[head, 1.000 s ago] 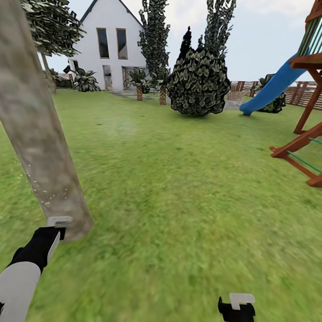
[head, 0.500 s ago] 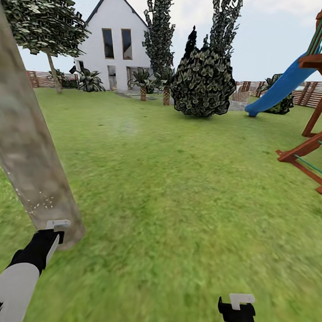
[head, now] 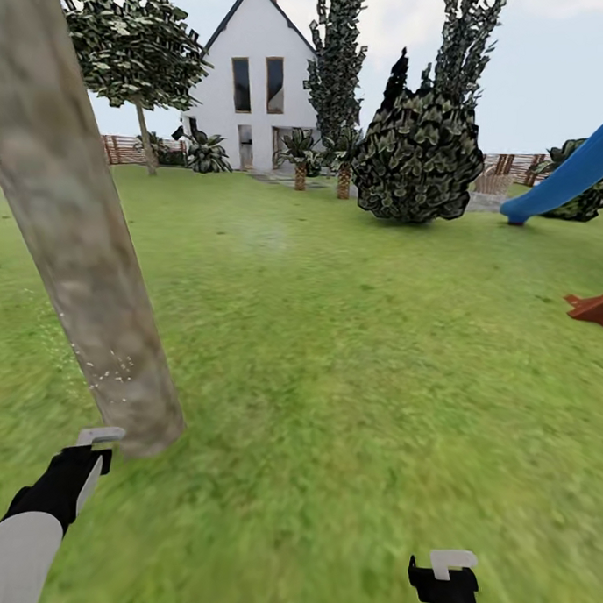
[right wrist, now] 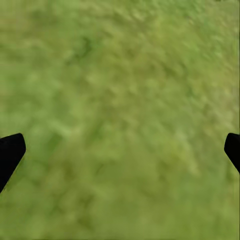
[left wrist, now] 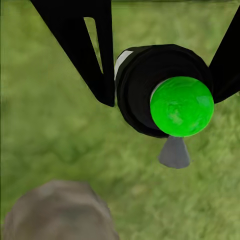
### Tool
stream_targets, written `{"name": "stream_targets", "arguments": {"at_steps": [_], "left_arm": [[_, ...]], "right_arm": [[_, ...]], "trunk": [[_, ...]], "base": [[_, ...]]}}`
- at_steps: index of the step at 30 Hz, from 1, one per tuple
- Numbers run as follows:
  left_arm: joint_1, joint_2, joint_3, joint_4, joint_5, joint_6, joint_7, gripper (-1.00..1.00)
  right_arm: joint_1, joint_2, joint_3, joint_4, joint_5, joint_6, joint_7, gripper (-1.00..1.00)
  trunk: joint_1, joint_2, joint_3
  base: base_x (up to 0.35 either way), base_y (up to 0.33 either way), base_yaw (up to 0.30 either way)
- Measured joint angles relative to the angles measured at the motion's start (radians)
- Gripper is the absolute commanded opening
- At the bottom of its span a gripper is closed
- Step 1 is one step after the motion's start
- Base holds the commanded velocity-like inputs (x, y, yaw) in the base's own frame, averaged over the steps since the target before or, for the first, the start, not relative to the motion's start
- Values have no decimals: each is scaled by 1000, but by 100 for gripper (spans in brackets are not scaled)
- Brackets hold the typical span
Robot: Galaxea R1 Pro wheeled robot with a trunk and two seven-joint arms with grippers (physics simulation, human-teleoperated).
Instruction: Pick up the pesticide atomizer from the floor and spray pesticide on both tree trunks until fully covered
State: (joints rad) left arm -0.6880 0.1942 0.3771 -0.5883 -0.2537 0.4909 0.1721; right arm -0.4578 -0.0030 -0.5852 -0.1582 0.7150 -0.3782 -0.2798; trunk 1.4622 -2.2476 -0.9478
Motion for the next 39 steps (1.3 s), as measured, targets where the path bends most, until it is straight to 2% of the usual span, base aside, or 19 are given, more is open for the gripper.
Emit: {"name": "stream_targets", "arguments": {"at_steps": [2, 5, 8, 14, 15, 16, 20, 22, 23, 24, 25, 28, 29, 32, 34, 36, 38, 39], "left_arm": [[0, 0, 0, 0, 0, 0, 0, -100], [0, -17, 0, 2, 3, -4, -1, -100], [1, -25, -2, 11, 1, -91, 0, -100], [1, -32, -3, 15, 2, -111, 0, -100], [1, -56, -6, 14, 7, -113, -2, -100], [1, -65, -6, 12, 2, -113, -2, -100], [-16, -84, -16, -3, 0, -99, -16, -100], [-59, -99, -30, -3, -5, -70, -21, -100], [-92, -94, -70, -4, -6, -5, -48, -100], [-118, -85, -90, -6, -11, 31, -92, -100], [-134, -55, -98, -14, -24, 50, -147, -100], [-143, 48, -103, -33, -17, 59, -222, -100], [-144, 61, -105, -45, -6, 60, -255, -100], [-144, 52, -108, -100, -2, 68, -282, -100], [-162, 49, -118, -121, -4, 99, -287, -100], [-199, 73, -127, -123, -12, 118, -307, -100], [-211, 112, -130, -120, -10, 123, -349, -100], [-211, 113, -136, -122, -3, 124, -369, -100]], "right_arm": [[0, 0, 0, 0, 0, 0, 0, 100], [0, 0, 0, 0, 0, 0, 0, 100], [0, 0, 0, 0, 0, 0, 0, 100], [0, 0, 0, 0, 0, 0, 0, 100], [0, -1, 0, -1, 0, 0, 0, 100], [0, -1, -1, -1, 0, 0, 0, 100], [0, -2, 0, -2, 0, 0, 0, 100], [0, -2, -1, -2, 0, 0, 0, 100], [0, -3, -1, -2, 0, 0, 0, 100], [0, -3, -1, -2, 0, 0, 0, 100], [0, -3, 0, -2, 1, 0, 1, 100], [0, -3, 1, -2, 3, 1, 1, 100], [0, -3, 1, -2, 3, 1, 1, 100], [0, -2, 1, -2, 3, 2, 1, 100], [0, -3, 1, -1, 3, 2, 1, 100], [0, -3, 1, -2, 3, 2, 1, 100], [0, -2, 1, -2, 2, 2, 1, 100], [0, -2, 1, -2, 2, 2, 1, 100]], "trunk": [[0, 0, 0], [0, 0, 0], [0, 0, 0], [0, 0, 0], [0, 0, 0], [0, 0, 0], [0, 0, 0], [0, 0, 0], [0, 0, 0], [0, 0, 0], [0, 0, 0], [0, 0, 0], [0, 0, 0], [0, 0, 0], [0, 0, 0], [0, 0, 0], [0, 0, 0], [0, 0, 0]], "base": [[0, 0, 278], [0, 0, 278], [120, -64, 276], [160, -185, 173], [-54, -132, 8], [-28, -67, 99], [-4, -10, 219], [0, -1, 51], [0, 0, 10], [0, 0, 3], [0, 0, 2], [0, 0, 0], [0, 0, 0], [0, 0, 0], [0, 0, 0], [0, 0, 0], [0, 0, 0], [0, 0, 58]]}}
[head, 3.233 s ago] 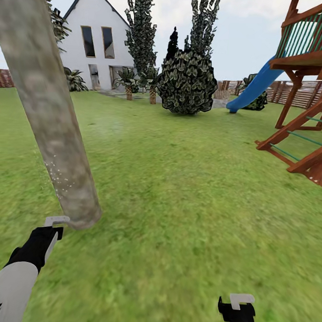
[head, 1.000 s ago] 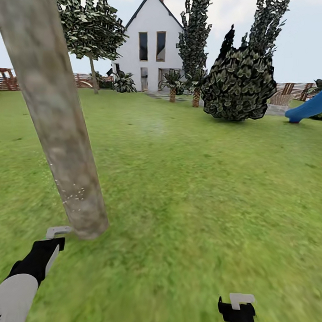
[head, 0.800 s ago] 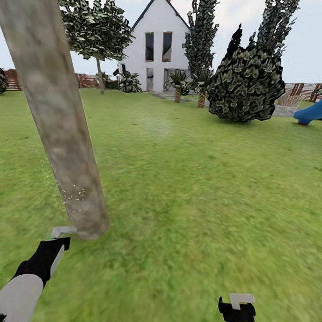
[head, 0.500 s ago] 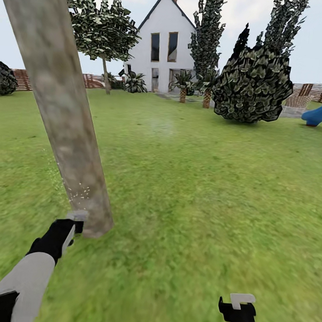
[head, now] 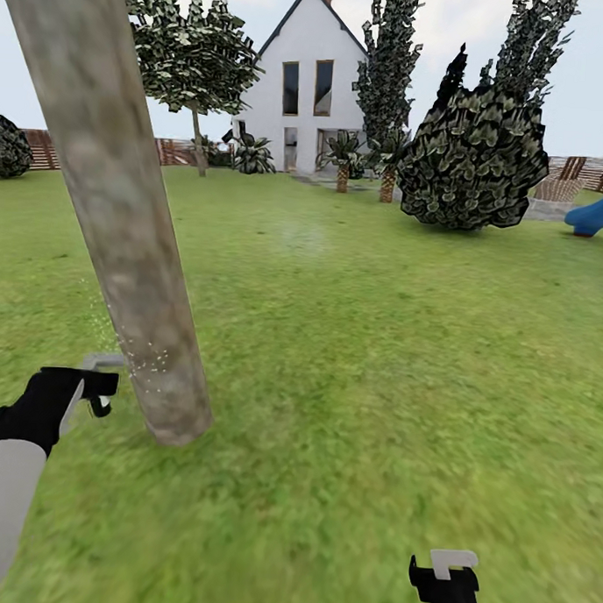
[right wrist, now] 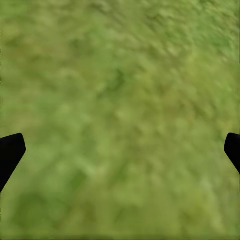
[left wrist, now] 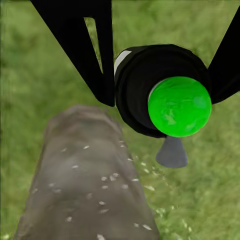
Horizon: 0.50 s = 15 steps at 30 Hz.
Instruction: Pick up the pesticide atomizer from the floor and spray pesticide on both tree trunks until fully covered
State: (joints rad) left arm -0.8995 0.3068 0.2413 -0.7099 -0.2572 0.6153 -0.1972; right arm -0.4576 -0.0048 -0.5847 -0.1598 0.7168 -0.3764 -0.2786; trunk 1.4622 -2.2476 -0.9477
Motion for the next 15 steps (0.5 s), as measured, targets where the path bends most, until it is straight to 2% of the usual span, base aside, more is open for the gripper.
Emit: {"name": "stream_targets", "arguments": {"at_steps": [1, 2, 4, 9, 12, 15], "left_arm": [[-2, -5, -18, -2, 3, 2, -7, -100], [-4, -17, -46, -3, 9, 4, -11, -100], [-6, -39, -77, -5, 8, 17, -14, -100], [-5, -7, -75, -6, -4, 24, -40, -100], [-5, -7, -76, -15, 1, 23, -39, -100], [-5, -11, -72, -26, 2, 23, -34, -100]], "right_arm": [[0, 0, 0, 0, 0, 0, 0, 100], [0, 0, 0, 0, 0, 0, -1, 100], [0, 0, 0, 0, 0, 0, -1, 100], [0, -1, -1, 0, 0, -2, -1, 100], [0, -14, -2, 0, 0, -2, -2, 100], [0, -14, -1, 0, 0, -2, -2, 100]], "trunk": [[0, 0, 0], [0, 0, 0], [0, 0, 0], [0, 0, 0], [0, 0, 0], [0, 0, 0]], "base": [[0, 0, 156], [0, 0, 215], [0, 0, 259], [8, -15, 53], [130, -206, 0], [189, -230, 0]]}}
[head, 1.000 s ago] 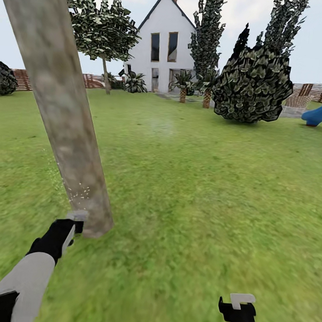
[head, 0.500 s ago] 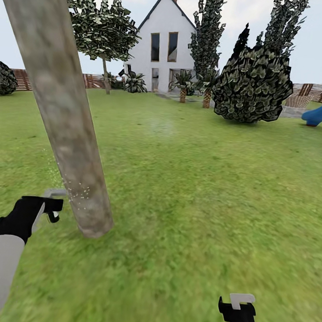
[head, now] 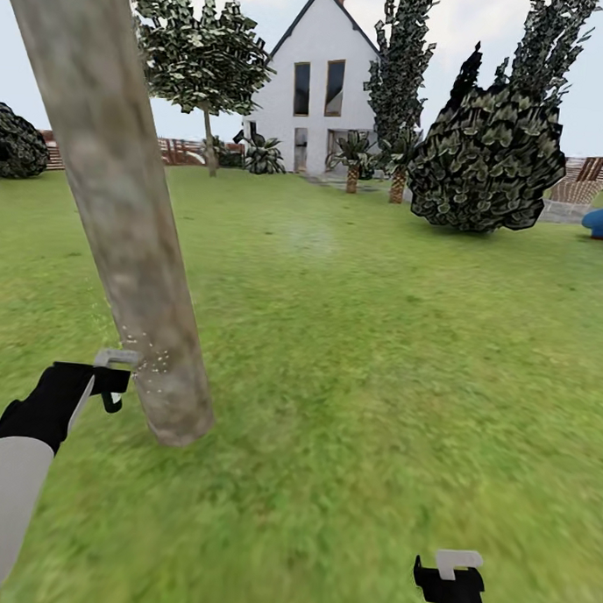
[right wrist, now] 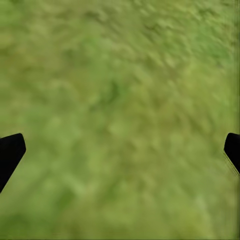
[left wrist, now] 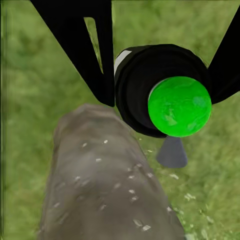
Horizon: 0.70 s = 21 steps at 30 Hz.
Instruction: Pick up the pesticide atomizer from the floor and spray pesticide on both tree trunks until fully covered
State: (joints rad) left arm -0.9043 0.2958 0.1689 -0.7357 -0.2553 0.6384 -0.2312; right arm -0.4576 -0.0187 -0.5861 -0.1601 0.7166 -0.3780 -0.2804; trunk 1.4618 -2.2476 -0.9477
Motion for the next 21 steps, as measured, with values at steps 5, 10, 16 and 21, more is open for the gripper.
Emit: {"name": "stream_targets", "arguments": {"at_steps": [5, 10, 16, 21], "left_arm": [[0, 0, 1, -2, -1, -1, 4, -100], [0, 2, 2, -3, 0, -1, 4, -100], [-1, 4, 3, -4, -1, -1, 5, -100], [-3, 16, 29, -79, -5, 49, 6, -100]], "right_arm": [[0, 0, 0, 0, 0, 1, 0, 100], [0, 0, 0, 0, 0, 0, 0, 100], [0, 0, 1, 0, 0, 0, 0, 100], [0, 0, 2, 0, 0, 0, 0, 100]], "trunk": [[0, 0, 0], [0, 0, 0], [0, 0, 0], [0, 0, 0]], "base": [[119, -248, 0], [-28, -272, 0], [-35, -273, 92], [-1, -273, 268]]}}
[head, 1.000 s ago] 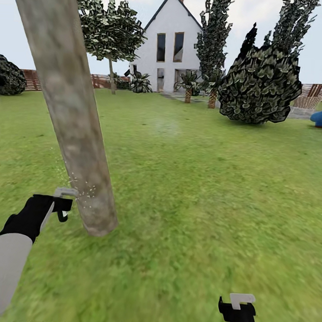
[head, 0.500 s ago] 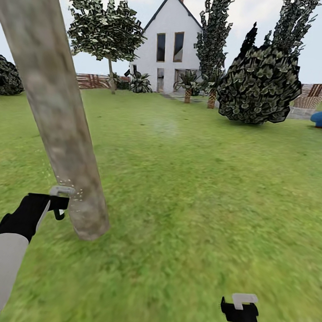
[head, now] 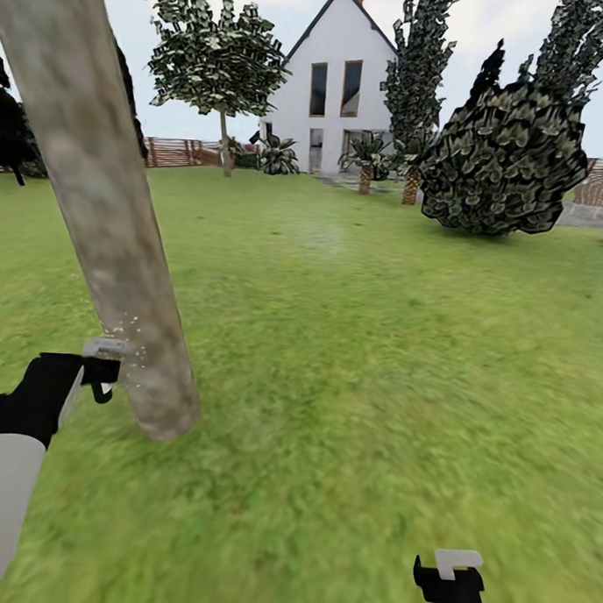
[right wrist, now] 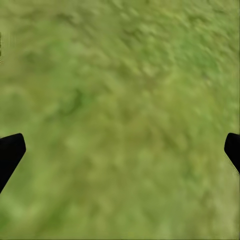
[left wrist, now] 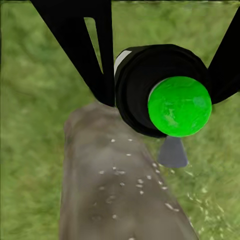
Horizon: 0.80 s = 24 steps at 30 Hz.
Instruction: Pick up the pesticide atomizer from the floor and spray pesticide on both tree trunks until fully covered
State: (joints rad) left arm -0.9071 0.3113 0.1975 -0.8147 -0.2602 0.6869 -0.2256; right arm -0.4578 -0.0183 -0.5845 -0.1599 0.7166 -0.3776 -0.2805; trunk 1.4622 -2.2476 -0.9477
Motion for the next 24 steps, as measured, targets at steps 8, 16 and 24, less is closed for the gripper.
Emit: {"name": "stream_targets", "arguments": {"at_steps": [8, 16, 24], "left_arm": [[5, -12, 0, -40, 0, 36, 0, -100], [10, -12, -2, -40, -2, 36, 1, -100], [14, -12, 2, -40, -2, 37, 4, -100]], "right_arm": [[0, 0, 0, 0, 0, 1, 1, 100], [0, 0, 0, 0, 0, 1, 2, 100], [0, 0, 0, 0, 0, 1, 2, 100]], "trunk": [[0, 0, 0], [0, 0, 0], [0, 0, 0]], "base": [[0, -274, 41], [0, -274, 0], [0, -274, 57]]}}
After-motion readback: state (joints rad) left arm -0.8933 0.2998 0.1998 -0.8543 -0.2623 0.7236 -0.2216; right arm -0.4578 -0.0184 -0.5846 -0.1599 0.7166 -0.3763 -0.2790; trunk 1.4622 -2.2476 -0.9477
